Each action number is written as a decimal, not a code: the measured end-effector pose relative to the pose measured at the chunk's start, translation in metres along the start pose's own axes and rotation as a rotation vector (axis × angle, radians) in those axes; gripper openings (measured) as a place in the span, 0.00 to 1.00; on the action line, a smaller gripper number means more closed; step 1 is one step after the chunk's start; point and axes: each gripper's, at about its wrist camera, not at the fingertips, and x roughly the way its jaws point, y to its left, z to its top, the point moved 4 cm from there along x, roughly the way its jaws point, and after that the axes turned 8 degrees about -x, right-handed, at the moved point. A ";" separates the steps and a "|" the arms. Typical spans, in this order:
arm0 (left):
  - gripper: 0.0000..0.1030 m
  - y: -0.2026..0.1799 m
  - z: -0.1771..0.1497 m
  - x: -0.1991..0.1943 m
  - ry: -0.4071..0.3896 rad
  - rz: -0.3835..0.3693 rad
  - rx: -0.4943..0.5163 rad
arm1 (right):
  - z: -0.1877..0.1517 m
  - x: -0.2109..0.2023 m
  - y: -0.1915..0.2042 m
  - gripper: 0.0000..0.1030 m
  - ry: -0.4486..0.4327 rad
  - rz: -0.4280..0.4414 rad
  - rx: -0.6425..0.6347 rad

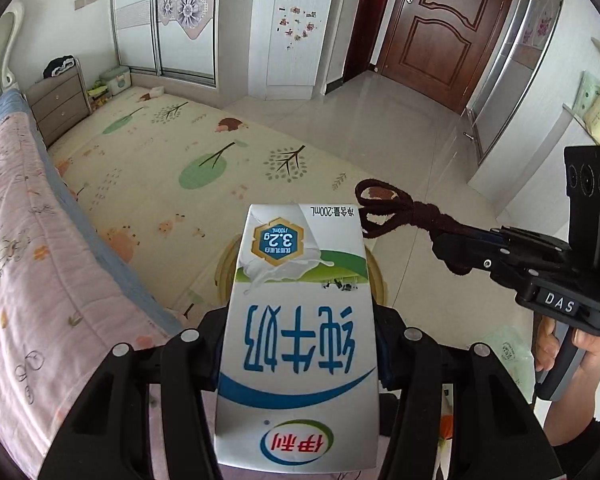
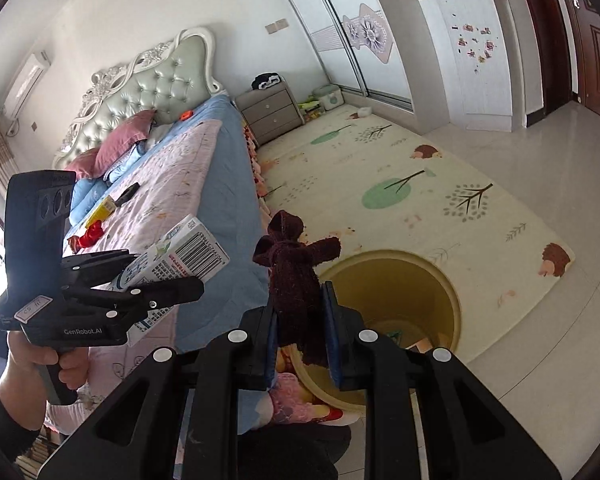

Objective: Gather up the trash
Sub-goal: 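Carry the milk carton and cord to the yellow bucket and release both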

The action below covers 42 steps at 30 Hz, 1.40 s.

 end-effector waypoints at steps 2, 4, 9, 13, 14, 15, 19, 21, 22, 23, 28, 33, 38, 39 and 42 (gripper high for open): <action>0.52 0.000 0.008 0.011 0.017 -0.020 -0.021 | -0.002 0.006 -0.011 0.19 0.007 -0.016 0.012; 0.52 0.000 0.016 0.021 0.029 -0.034 -0.038 | -0.003 0.013 -0.020 0.20 0.018 -0.030 0.022; 0.70 0.003 0.027 0.039 0.060 -0.016 -0.082 | -0.002 0.031 -0.041 0.42 0.045 -0.057 0.054; 0.82 0.003 0.022 0.039 0.065 -0.016 -0.079 | -0.006 0.034 -0.051 0.44 0.045 -0.046 0.095; 0.82 0.002 0.021 0.039 0.063 -0.014 -0.076 | -0.007 0.034 -0.052 0.44 0.046 -0.044 0.104; 0.82 0.001 0.020 0.039 0.063 -0.013 -0.072 | -0.009 0.033 -0.053 0.44 0.048 -0.046 0.109; 0.82 -0.003 0.018 0.036 0.047 -0.009 -0.050 | -0.011 0.032 -0.052 0.44 0.056 -0.036 0.117; 0.82 -0.006 0.018 0.031 0.024 -0.007 -0.037 | -0.008 0.030 -0.049 0.44 0.057 -0.031 0.108; 0.82 -0.007 0.017 0.029 0.014 -0.005 -0.031 | -0.007 0.029 -0.046 0.44 0.056 -0.033 0.103; 0.83 -0.006 0.018 0.028 0.007 0.004 -0.026 | -0.006 0.028 -0.044 0.44 0.054 -0.035 0.099; 0.83 -0.001 0.012 0.011 -0.025 0.026 -0.013 | 0.003 0.016 -0.024 0.44 0.035 -0.027 0.072; 0.83 0.011 0.005 -0.017 -0.064 0.047 -0.020 | 0.017 0.010 0.004 0.44 0.025 0.003 0.026; 0.83 0.034 -0.005 -0.052 -0.115 0.082 -0.041 | 0.030 0.008 0.041 0.44 0.013 0.053 -0.028; 0.83 0.040 -0.009 -0.059 -0.124 0.091 -0.049 | 0.032 0.008 0.050 0.44 0.013 0.064 -0.043; 0.83 0.063 -0.020 -0.080 -0.148 0.128 -0.074 | 0.038 0.014 0.083 0.44 0.016 0.106 -0.094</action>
